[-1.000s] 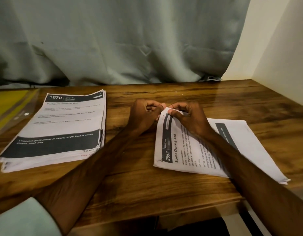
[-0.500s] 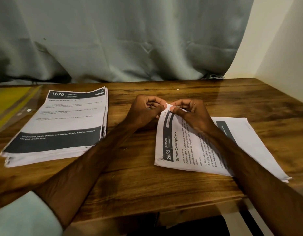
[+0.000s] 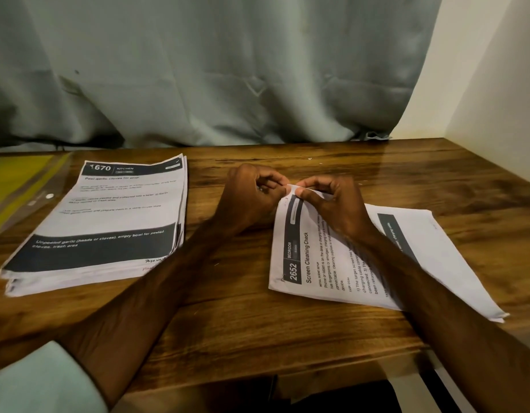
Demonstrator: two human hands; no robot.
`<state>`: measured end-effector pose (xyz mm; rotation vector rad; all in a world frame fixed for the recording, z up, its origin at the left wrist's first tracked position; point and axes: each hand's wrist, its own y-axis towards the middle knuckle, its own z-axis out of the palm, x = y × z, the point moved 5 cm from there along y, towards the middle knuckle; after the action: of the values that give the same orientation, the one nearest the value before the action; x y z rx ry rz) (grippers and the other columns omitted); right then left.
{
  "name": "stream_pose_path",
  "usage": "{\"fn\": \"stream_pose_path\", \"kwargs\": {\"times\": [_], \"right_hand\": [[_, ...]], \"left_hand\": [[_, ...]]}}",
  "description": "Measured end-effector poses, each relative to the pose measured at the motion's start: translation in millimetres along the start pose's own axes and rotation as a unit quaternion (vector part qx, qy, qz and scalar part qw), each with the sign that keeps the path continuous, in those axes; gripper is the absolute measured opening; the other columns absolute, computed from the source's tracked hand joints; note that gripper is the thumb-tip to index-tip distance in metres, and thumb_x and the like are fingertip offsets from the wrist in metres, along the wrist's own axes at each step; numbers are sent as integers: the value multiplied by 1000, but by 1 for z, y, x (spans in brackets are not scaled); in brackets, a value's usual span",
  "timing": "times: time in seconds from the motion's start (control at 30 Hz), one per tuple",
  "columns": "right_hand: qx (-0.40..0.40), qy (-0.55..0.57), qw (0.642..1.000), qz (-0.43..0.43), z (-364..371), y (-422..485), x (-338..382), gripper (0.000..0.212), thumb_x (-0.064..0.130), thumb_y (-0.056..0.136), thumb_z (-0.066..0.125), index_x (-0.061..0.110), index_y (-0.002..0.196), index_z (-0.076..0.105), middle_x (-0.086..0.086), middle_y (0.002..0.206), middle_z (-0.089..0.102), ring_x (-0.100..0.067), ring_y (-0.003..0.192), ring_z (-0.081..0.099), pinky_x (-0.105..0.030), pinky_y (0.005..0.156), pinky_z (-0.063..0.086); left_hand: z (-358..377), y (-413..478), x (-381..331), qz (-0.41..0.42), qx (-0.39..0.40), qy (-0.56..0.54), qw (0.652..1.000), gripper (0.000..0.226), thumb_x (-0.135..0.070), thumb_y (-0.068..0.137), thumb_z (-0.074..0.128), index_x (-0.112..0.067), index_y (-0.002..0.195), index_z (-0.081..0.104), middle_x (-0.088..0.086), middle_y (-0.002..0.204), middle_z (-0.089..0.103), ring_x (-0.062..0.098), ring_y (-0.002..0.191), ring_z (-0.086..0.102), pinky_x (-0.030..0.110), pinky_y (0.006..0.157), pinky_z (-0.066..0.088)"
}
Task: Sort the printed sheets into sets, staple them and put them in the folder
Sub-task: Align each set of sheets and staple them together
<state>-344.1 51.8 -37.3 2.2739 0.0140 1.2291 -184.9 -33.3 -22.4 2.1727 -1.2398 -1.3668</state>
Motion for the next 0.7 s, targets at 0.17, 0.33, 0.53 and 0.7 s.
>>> {"fn": "stream_pose_path", "kwargs": {"times": [0.17,0.33,0.53,0.7], "right_hand": [[0,-51,998,-29,-2,-1,3,11,21,93,72,18,102,78,9,97,77,-4,84,73,-33,83,60],[-6,-78,996,-30,-5,-2,0,8,24,93,71,23,99,77,10,96,76,-5,83,73,-41,83,60],[-14,-78,996,-38,-6,1,-1,11,19,89,75,20,99,78,8,96,77,-4,84,72,-42,83,60],[-11,-41,999,-28,-4,-1,-3,10,17,88,76,23,96,79,10,95,77,-6,87,73,-43,86,59]], "left_hand": [[1,0,-2,45,12,47,998,9,-21,88,79,-15,95,80,-15,83,70,-4,66,65,5,59,47],[2,0,0,55,18,61,996,13,-28,89,75,-18,97,79,-16,84,70,-3,68,65,6,61,47],[6,-1,8,-2,16,3,1000,16,-19,85,82,-12,97,76,-5,85,75,3,73,70,10,62,53],[12,-6,15,-18,67,-17,997,17,-19,90,77,-9,104,78,-7,89,75,2,73,71,12,63,53]]}}
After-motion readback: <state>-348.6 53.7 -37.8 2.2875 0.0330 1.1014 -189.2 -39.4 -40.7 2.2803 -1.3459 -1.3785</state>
